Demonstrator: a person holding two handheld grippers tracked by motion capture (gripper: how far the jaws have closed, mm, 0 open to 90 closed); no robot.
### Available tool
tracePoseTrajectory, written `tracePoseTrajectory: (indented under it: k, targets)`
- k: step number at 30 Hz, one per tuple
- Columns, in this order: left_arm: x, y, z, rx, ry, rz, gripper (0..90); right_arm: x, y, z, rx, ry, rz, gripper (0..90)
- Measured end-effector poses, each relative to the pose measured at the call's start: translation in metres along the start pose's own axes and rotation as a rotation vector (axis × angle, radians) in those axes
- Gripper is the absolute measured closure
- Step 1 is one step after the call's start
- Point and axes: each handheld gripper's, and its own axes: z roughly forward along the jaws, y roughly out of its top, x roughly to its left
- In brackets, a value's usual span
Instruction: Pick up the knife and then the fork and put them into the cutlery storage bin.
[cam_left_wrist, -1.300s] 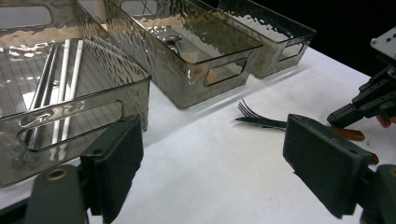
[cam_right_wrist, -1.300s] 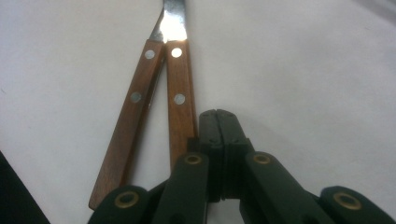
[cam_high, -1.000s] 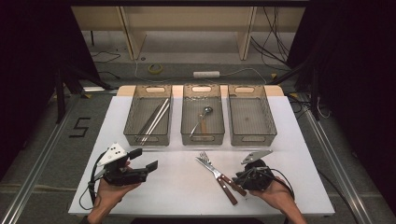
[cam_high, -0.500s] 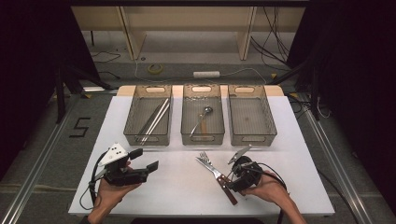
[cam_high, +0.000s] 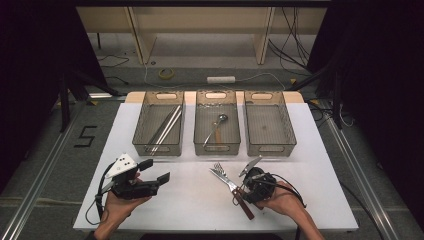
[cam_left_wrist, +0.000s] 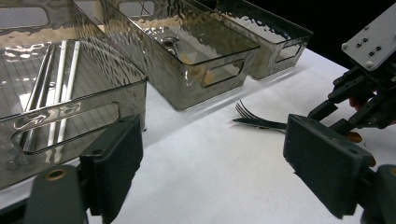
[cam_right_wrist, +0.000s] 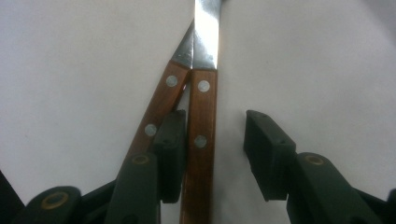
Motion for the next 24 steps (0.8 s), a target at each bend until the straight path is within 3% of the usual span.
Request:
tracePoseTrajectory:
  k: [17,24]
  targets:
    - [-0.0002,-0.0005,0.0010,0.013,0.000,0.011,19.5,0.0009,0.0062,0.0016,0.025,0.006,0.002,75.9]
    - [-0.0024,0.0005,0.0036,0.013,-0.003,0.015,19.5,0.0010,0.0064,0.0015,0.026,0.006,-0.001,77.0]
